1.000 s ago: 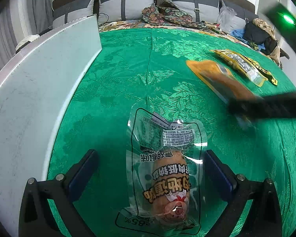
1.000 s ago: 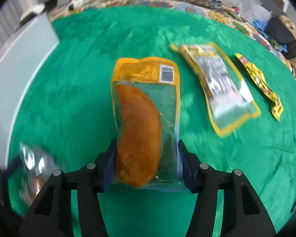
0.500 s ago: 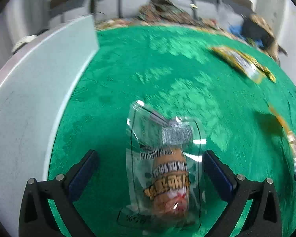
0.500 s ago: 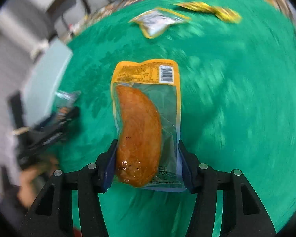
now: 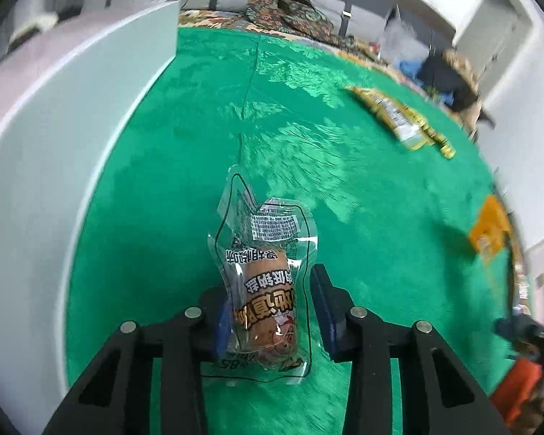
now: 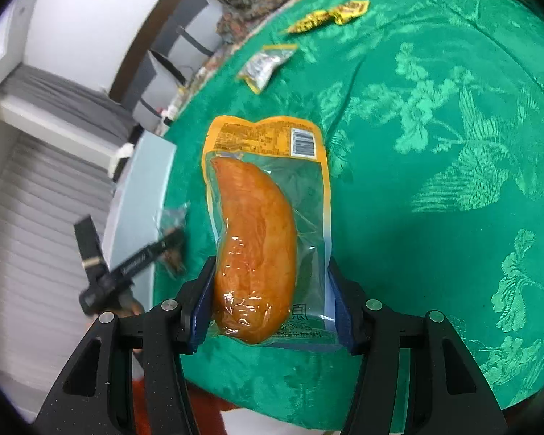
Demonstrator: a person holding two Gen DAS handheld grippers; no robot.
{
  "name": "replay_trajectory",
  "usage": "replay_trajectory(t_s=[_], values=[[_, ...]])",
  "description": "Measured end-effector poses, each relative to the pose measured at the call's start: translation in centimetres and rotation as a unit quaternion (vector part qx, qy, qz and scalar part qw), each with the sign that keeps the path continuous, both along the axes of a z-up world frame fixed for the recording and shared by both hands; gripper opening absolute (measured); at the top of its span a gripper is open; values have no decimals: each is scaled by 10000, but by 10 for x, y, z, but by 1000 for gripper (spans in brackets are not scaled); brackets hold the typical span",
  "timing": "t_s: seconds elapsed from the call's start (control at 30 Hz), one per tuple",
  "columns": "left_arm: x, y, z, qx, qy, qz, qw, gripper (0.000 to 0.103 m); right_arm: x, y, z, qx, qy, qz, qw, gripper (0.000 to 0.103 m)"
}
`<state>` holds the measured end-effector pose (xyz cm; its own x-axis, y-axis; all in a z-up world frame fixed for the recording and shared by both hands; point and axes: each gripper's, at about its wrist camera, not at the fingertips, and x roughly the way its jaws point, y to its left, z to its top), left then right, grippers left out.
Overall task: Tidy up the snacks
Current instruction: 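Carry both packs to the white box and release them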
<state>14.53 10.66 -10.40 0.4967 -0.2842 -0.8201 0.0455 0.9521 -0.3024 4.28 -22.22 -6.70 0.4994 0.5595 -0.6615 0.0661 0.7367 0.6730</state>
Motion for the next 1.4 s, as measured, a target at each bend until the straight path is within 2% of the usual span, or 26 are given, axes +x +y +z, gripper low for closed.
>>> replay_trajectory(t_s=[0.17, 0.3, 0.43, 0.57, 0.63, 0.7, 0.8, 0.87, 0.9, 0.97, 1.0, 1.03, 1.07, 1.13, 1.2, 1.27, 1.33, 1.4], values=[[-28, 2, 7, -524, -165, 142, 9984, 37, -1, 6, 1, -117, -52, 40, 9999, 58], [-44, 10, 7, -703, -195, 280, 9969, 37, -4, 7, 5, -174, -142, 54, 9997, 58], [-57, 20, 17, -1052, -343, 372, 9932, 37, -14, 10, 10, -265, -245, 105, 9993, 58], [-66, 34, 48, -1572, -617, 468, 9845, 37, -9, 23, 18, -534, -352, 241, 9977, 58], [-74, 53, 72, -1878, -847, 594, 9767, 37, -3, 37, 31, -678, -492, 376, 9958, 58], [-83, 82, 97, -1981, -1123, 805, 9704, 37, 6, 58, 47, -752, -688, 577, 9931, 58], [-91, 134, 124, -1745, -1381, 1230, 9671, 37, 26, 118, 85, -814, -1155, 1215, 9825, 58], [-94, 167, 133, -1388, -1468, 1558, 9669, 37, 36, 166, 108, -784, -1437, 1680, 9721, 58], [-94, 185, 136, -1083, -1448, 1803, 9669, 40, 40, 190, 117, -779, -1549, 1885, 9666, 58], [-95, 218, 136, -503, -1316, 2321, 9624, 50, 49, 246, 134, -822, -1759, 2323, 9531, 59], [-93, 237, 131, -244, -1125, 2548, 9601, 69, 54, 283, 141, -933, -1865, 2584, 9433, 62], [-93, 249, 126, -132, -958, 2683, 9585, 90, 55, 306, 143, -996, -1915, 2752, 9368, 71], [-94, 258, 121, -29, -821, 2841, 9553, 94, 59, 336, 142, -997, -1911, 2975, 9301, 73], [-105, 276, 112, 68, -656, 3147, 9469, 95, 65, 373, 135, -978, -1639, 3328, 9235, 73], [-125, 286, 106, -77, -667, 3313, 9411, 95, 68, 389, 126, -1126, -1479, 3396, 9220, 73], [-139, 282, 105, -139, -778, 3395, 9373, 95, 65, 376, 120, -1079, -1543, 3264, 9263, 73], [-142, 265, 104, -137, -858, 3273, 9409, 95, 62, 350, 109, -1123, -1596, 3089, 9309, 74], [-136, 242, 108, -218, -965, 2989, 9491, 95, 55, 318, 91, -1458, -1596, 2841, 9341, 74]])
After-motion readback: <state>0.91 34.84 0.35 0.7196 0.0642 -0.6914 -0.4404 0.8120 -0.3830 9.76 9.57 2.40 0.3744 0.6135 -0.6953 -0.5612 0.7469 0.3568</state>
